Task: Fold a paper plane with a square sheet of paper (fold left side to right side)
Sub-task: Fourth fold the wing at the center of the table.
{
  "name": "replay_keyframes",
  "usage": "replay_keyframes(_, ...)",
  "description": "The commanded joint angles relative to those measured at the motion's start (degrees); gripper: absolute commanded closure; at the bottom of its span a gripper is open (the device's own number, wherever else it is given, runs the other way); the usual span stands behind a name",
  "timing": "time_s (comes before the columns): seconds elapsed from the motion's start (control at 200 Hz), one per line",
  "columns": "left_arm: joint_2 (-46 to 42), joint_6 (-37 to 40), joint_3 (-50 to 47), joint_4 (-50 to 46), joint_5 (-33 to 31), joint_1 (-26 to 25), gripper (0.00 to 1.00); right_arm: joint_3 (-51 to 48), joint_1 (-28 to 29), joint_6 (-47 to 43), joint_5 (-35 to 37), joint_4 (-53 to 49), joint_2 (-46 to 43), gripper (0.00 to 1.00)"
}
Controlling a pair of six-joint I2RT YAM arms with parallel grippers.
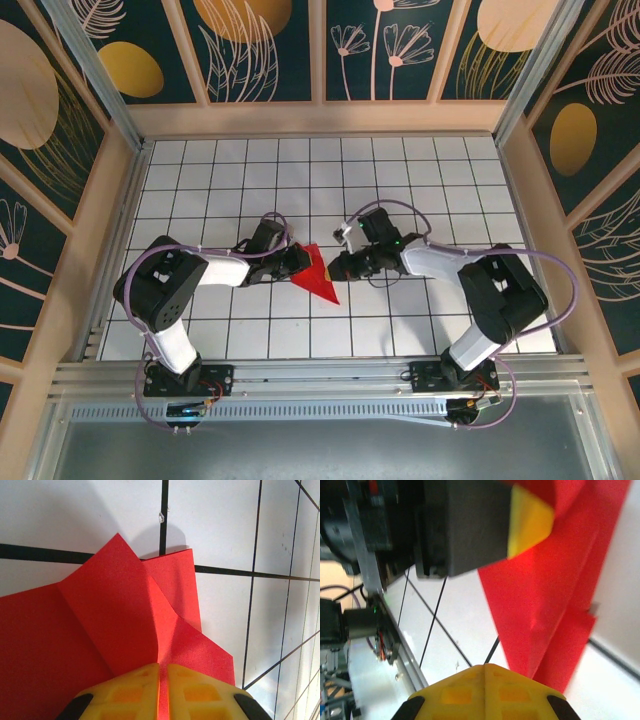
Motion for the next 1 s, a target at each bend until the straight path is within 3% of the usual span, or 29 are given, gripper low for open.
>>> replay_keyframes(0.0,0.59,-0.1,-1.18,-3.09,-2.61,-0.1,0.88,-1.04,2.76,-0.36,-2.45,-0.38,1.96,1.0)
replay_keyframes(0.996,1.16,0.58,-0.76,-4.04,-2.74,-0.1,0.88,-5.81,3.01,2.08,0.48,4.38,6.03,1.0)
